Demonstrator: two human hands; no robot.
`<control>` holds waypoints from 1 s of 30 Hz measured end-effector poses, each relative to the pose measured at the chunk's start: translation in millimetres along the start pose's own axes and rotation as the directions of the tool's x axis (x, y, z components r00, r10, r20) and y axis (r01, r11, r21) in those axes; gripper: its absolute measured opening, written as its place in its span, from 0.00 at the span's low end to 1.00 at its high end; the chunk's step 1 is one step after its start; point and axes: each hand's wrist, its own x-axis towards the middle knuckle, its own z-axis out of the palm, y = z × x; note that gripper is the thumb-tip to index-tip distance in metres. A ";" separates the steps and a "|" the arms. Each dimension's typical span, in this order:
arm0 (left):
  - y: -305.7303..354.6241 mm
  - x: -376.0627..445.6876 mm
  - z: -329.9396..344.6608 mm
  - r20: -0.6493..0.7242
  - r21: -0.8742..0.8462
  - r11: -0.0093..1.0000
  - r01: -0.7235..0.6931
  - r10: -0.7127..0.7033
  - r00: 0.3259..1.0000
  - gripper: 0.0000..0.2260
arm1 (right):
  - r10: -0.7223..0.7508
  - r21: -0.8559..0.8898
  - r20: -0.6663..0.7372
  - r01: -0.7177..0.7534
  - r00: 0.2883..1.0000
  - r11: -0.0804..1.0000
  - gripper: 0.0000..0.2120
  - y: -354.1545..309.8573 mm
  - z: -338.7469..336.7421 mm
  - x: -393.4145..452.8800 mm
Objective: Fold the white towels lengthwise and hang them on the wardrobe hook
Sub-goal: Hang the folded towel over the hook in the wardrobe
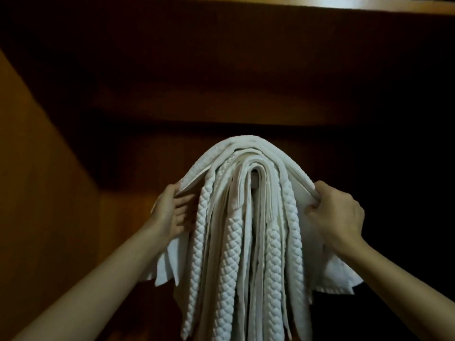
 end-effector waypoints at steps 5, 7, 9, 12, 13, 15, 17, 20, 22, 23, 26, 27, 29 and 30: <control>-47.8 -14.7 -9.9 -0.180 0.551 0.579 -0.601 0.785 0.592 0.16 | 0.022 -0.045 0.012 -0.022 1.000 0.999 0.14 0.8 11.3 -24.9; -61.9 -12.7 -8.1 -0.170 0.702 0.502 -0.505 0.807 0.566 0.35 | 0.054 -0.018 0.055 -0.053 0.997 0.998 0.10 4.4 17.8 -36.8; -69.0 -9.4 -4.8 -0.211 0.739 0.525 -0.423 0.776 0.594 0.46 | 0.137 0.059 0.135 -0.146 0.981 0.987 0.27 6.4 23.4 -52.2; -72.8 -3.3 -5.3 -0.258 0.686 0.627 -0.368 0.683 0.684 0.50 | 0.195 0.191 0.226 -0.239 0.955 0.952 0.46 6.3 29.0 -77.2; -73.7 -2.3 -6.9 -0.262 0.623 0.699 -0.353 0.611 0.747 0.49 | 0.191 0.223 0.256 -0.251 0.947 0.942 0.47 6.7 30.1 -84.6; -78.4 -2.0 -10.9 -0.198 0.570 0.756 -0.323 0.508 0.838 0.39 | 0.158 0.270 0.265 -0.231 0.951 0.935 0.41 9.4 32.5 -97.9; -87.6 -4.5 -12.2 -0.091 0.638 0.688 -0.347 0.515 0.852 0.19 | 0.122 0.258 0.211 -0.175 0.970 0.950 0.27 17.1 34.0 -106.9; -93.5 -9.7 -14.4 -0.077 0.670 0.643 -0.371 0.557 0.827 0.08 | 0.146 0.222 0.182 -0.185 0.972 0.957 0.16 31.9 28.6 -100.0; -94.3 -12.3 -18.1 -0.086 0.679 0.635 -0.368 0.567 0.819 0.06 | 0.167 0.186 0.173 -0.198 0.971 0.962 0.13 43.8 23.2 -87.4; -96.4 -14.2 -18.6 -0.080 0.693 0.623 -0.363 0.567 0.820 0.05 | 0.164 0.168 0.189 -0.196 0.968 0.966 0.12 48.1 23.4 -83.6; -115.8 -29.0 -8.2 -0.027 0.699 0.601 -0.388 0.565 0.825 0.03 | 0.018 0.133 0.413 -0.080 0.910 0.988 0.12 40.3 38.9 -95.6; -121.9 -34.0 -2.7 -0.012 0.678 0.614 -0.405 0.560 0.828 0.03 | -0.037 0.153 0.488 -0.044 0.872 0.987 0.12 33.1 47.4 -102.8; -129.6 -38.1 2.9 0.011 0.645 0.634 -0.428 0.552 0.834 0.04 | -0.135 0.234 0.536 0.007 0.834 0.972 0.12 22.5 59.8 -110.9; -131.1 -38.0 2.3 0.015 0.629 0.648 -0.430 0.543 0.839 0.05 | -0.177 0.268 0.541 0.031 0.822 0.963 0.12 22.1 63.5 -110.9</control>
